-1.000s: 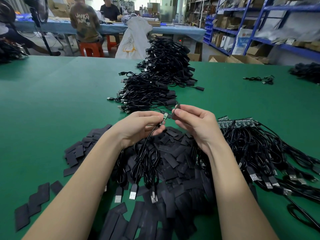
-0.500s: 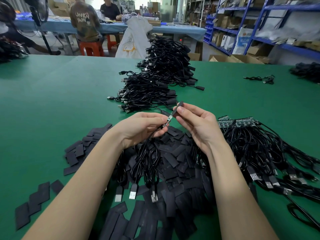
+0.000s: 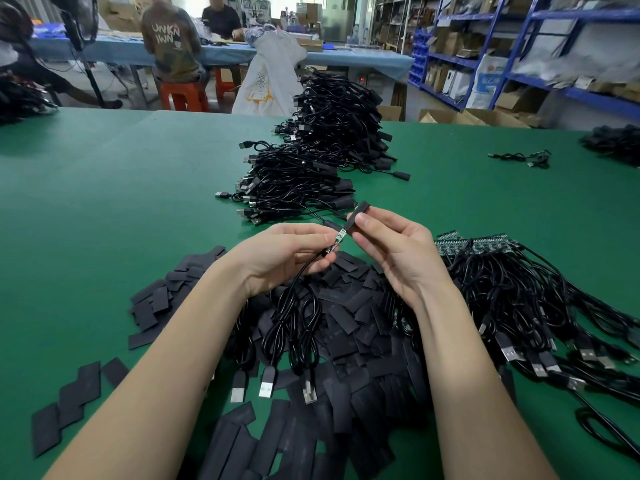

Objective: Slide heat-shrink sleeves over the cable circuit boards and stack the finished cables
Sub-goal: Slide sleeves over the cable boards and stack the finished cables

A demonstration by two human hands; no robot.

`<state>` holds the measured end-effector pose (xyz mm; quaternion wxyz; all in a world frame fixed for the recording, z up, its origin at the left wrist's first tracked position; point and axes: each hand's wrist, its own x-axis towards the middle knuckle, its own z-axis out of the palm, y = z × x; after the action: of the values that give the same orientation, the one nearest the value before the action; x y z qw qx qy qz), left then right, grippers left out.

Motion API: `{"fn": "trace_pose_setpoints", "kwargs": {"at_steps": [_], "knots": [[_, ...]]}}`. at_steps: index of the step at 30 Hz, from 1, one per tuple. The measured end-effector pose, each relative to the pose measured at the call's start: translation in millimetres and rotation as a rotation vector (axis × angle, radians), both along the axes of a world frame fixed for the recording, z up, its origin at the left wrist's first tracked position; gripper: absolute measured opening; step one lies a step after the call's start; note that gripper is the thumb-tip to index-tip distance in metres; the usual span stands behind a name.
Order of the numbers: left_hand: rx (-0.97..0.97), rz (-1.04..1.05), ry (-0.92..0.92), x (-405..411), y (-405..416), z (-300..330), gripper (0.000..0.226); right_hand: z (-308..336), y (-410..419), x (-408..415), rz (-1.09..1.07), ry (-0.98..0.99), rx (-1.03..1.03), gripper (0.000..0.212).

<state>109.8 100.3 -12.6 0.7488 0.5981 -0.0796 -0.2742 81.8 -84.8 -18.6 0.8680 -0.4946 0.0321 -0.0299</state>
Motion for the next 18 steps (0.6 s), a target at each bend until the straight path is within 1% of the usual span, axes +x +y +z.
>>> {"fn": "trace_pose_setpoints", "kwargs": {"at_steps": [3,7,11,13,16,18], "knots": [[0.007,-0.004,-0.006,0.3,0.2,0.8,0.024,-0.1,0.0,0.4,0.011,-0.009,-0.005,0.023],[-0.007,-0.014,-0.014,-1.0,0.0,2.2,0.024,0.4,-1.7,-0.5,0.056,-0.027,-0.025,0.031],[-0.040,-0.011,-0.003,-3.6,-0.8,2.0,0.017,1.2,-4.1,-2.2,0.108,-0.040,-0.022,0.018],[-0.059,-0.004,0.005,-4.2,-1.5,2.1,0.017,2.1,-4.5,-3.0,0.119,-0.047,-0.021,0.014],[-0.065,-0.006,0.006,-4.3,-1.6,2.8,0.018,2.7,-5.2,-4.1,0.137,-0.048,-0.023,0.015],[-0.060,-0.006,0.003,-3.5,-1.1,2.8,0.019,3.2,-6.5,-4.5,0.146,-0.044,-0.039,0.022]]}}
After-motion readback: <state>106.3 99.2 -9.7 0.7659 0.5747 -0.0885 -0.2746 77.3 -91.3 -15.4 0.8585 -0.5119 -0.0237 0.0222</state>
